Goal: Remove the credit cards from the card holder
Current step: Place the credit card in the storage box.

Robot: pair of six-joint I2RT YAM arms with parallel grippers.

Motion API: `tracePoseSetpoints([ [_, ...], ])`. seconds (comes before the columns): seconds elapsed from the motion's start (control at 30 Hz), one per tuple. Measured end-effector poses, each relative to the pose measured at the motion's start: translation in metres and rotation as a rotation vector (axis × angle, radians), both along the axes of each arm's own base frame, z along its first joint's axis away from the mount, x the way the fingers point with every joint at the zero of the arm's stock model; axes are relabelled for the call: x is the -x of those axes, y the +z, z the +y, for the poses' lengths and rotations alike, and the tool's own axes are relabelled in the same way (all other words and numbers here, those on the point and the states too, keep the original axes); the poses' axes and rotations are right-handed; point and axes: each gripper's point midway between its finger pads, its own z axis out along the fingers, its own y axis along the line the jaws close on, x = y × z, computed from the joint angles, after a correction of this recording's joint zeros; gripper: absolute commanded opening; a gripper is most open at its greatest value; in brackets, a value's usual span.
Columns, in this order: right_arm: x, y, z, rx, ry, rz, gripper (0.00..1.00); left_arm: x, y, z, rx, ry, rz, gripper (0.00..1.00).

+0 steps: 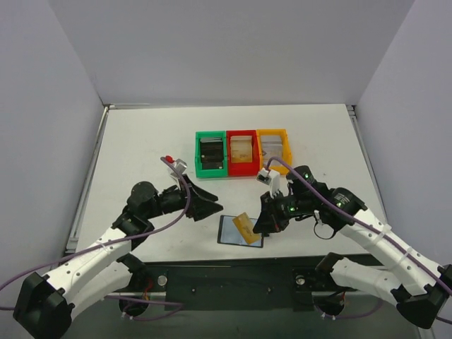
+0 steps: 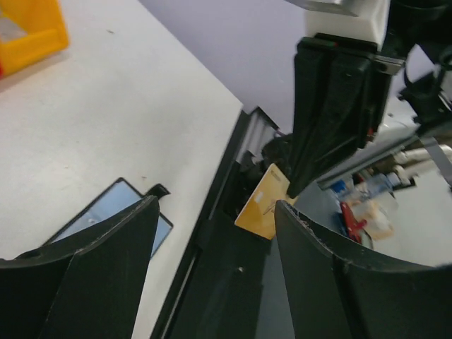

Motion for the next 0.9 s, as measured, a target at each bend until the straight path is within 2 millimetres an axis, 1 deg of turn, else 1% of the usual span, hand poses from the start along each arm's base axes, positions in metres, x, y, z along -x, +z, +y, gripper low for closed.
tracePoseSetpoints([
  [0.1, 0.014, -0.003, -0.001, 0.011, 0.049, 0.032, 0.0, 0.017, 0.006, -0.009, 0.037, -0.132, 0.003, 0.75],
  [0.17, 0.024, -0.004, 0.0, 0.022, 0.09, 0.047, 0.0, 0.028, 0.01, -0.013, 0.054, -0.207, 0.0, 0.74],
  [0.27, 0.035, -0.005, 0.004, 0.035, 0.138, 0.055, 0.0, 0.04, 0.015, -0.017, 0.056, -0.298, -0.004, 0.74],
  [0.37, 0.04, -0.002, 0.008, 0.041, 0.173, 0.056, 0.0, 0.049, 0.02, -0.02, 0.045, -0.361, -0.024, 0.72],
  [0.47, 0.041, 0.001, 0.012, 0.042, 0.189, 0.055, 0.0, 0.059, 0.024, -0.025, 0.031, -0.413, -0.046, 0.68],
  [0.6, 0.04, 0.005, 0.014, 0.043, 0.197, 0.049, 0.0, 0.076, 0.017, -0.035, -0.006, -0.49, -0.047, 0.62],
  [0.7, 0.039, 0.006, 0.015, 0.049, 0.205, 0.045, 0.0, 0.088, 0.007, -0.042, -0.045, -0.544, -0.034, 0.62],
  [0.8, 0.039, 0.007, 0.014, 0.057, 0.211, 0.047, 0.0, 0.096, -0.002, -0.045, -0.079, -0.573, -0.025, 0.62],
  [0.9, 0.039, 0.008, 0.014, 0.059, 0.219, 0.045, 0.0, 0.095, -0.009, -0.045, -0.101, -0.568, -0.018, 0.62],
])
